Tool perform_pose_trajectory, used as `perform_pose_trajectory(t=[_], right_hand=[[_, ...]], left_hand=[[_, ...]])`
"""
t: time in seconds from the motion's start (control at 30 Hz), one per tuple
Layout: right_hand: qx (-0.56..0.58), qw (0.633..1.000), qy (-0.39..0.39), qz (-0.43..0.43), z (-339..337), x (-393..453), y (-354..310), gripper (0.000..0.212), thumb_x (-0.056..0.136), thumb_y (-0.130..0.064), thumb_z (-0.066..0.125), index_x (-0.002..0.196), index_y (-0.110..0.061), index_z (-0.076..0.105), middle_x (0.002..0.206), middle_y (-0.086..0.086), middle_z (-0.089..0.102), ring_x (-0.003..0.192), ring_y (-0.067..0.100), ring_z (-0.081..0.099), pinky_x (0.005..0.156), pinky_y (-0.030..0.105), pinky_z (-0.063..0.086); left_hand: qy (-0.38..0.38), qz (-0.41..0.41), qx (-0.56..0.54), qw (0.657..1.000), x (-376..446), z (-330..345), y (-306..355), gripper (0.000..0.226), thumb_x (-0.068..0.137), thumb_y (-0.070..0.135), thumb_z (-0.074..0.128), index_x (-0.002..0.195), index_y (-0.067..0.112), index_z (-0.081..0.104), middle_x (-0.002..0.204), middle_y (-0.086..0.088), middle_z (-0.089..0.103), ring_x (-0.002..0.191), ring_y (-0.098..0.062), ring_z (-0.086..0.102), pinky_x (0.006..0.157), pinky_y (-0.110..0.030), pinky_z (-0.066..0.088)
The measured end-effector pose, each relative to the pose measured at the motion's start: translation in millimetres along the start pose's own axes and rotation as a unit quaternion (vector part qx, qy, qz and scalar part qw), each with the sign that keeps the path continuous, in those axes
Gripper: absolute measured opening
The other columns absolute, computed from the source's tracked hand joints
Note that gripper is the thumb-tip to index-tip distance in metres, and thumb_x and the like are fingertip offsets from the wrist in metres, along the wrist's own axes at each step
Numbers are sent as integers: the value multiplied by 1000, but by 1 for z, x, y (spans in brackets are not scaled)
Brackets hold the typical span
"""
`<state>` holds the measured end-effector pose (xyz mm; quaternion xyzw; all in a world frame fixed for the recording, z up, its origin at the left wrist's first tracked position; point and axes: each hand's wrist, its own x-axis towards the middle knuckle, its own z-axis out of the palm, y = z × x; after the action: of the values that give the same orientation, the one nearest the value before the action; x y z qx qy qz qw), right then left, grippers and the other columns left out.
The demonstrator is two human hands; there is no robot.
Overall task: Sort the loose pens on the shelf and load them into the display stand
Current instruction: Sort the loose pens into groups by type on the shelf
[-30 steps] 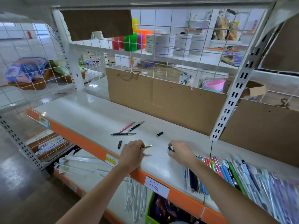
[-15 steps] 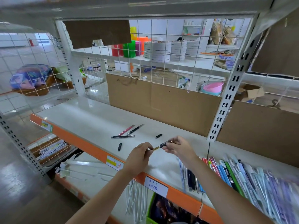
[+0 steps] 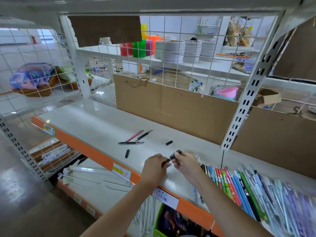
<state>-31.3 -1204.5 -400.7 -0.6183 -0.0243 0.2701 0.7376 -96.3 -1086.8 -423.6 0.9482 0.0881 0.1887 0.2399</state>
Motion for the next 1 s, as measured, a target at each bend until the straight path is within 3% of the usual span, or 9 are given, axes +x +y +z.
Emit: perform_pose_trajectory(t=[0.1, 0.17, 0.23, 0.33, 0.4, 0.5, 0.67, 0.87, 1.0], right_hand=[[-215, 974, 73, -25, 3, 15, 8, 19, 93, -8, 51, 74, -6, 53, 67, 7, 52, 64, 18, 52, 60, 28, 43], [-402, 910, 79, -54, 5, 21, 7, 8, 90, -12, 54, 94, -6, 57, 84, 11, 60, 83, 26, 58, 70, 30, 41], [-537, 839, 59, -61, 3, 25, 3, 31, 91, -12, 52, 121, -7, 48, 105, 16, 62, 95, 27, 59, 72, 29, 42], [-683, 727, 26, -67, -2, 22, -6, 30, 91, -10, 45, 120, -9, 46, 114, 14, 59, 101, 29, 56, 78, 32, 44], [-725, 686, 17, -64, -8, 24, -13, 31, 87, -3, 41, 117, -8, 46, 111, 13, 57, 103, 31, 54, 82, 34, 44], [-713, 697, 6, -76, -11, 37, -21, 31, 87, 1, 38, 116, -7, 44, 101, 13, 54, 93, 30, 54, 73, 33, 42], [-658, 735, 17, -160, -2, 73, -18, 23, 87, -2, 38, 95, -19, 52, 106, 5, 51, 95, 30, 55, 82, 41, 49], [-668, 720, -10, -188, 8, 110, -17, 30, 94, -6, 45, 121, -11, 56, 125, 7, 48, 116, 27, 45, 94, 33, 40], [-644, 743, -29, -182, 7, 119, -13, 21, 95, -15, 50, 114, -11, 60, 118, 7, 49, 113, 25, 45, 89, 30, 39]], left_hand=[[-53, -3, 24, 998, -3, 10, 4, 25, 91, 35, 53, 86, 14, 66, 78, 2, 50, 70, -15, 48, 61, -25, 36], [-69, 2, 6, 998, -4, 10, 3, 31, 91, 43, 53, 91, 17, 70, 85, 1, 58, 75, -14, 53, 66, -25, 43], [-65, 10, 0, 998, -2, 5, -3, 37, 90, 50, 52, 93, 19, 72, 88, 1, 60, 79, -12, 55, 70, -23, 43], [-34, -12, -4, 999, 5, -5, -25, 30, 92, 43, 53, 92, 17, 67, 88, 2, 59, 82, -12, 54, 75, -24, 44], [-8, -46, 1, 999, 11, -12, -46, 20, 93, 33, 54, 92, 15, 64, 89, 2, 57, 87, -14, 53, 79, -27, 44], [40, -86, 26, 995, 22, -22, -76, 14, 91, 23, 56, 91, 11, 64, 93, -5, 59, 95, -23, 53, 84, -33, 41], [72, -119, 77, 987, 49, -34, -108, 15, 90, 18, 55, 95, 6, 63, 97, -13, 58, 96, -32, 52, 81, -39, 39], [48, -134, 104, 984, 90, -37, -124, 17, 93, 21, 51, 99, 9, 62, 103, -11, 56, 102, -29, 48, 85, -37, 39], [11, -161, 44, 986, 112, -28, -131, 19, 93, 22, 53, 99, 7, 63, 100, -9, 50, 106, -27, 47, 86, -32, 39]])
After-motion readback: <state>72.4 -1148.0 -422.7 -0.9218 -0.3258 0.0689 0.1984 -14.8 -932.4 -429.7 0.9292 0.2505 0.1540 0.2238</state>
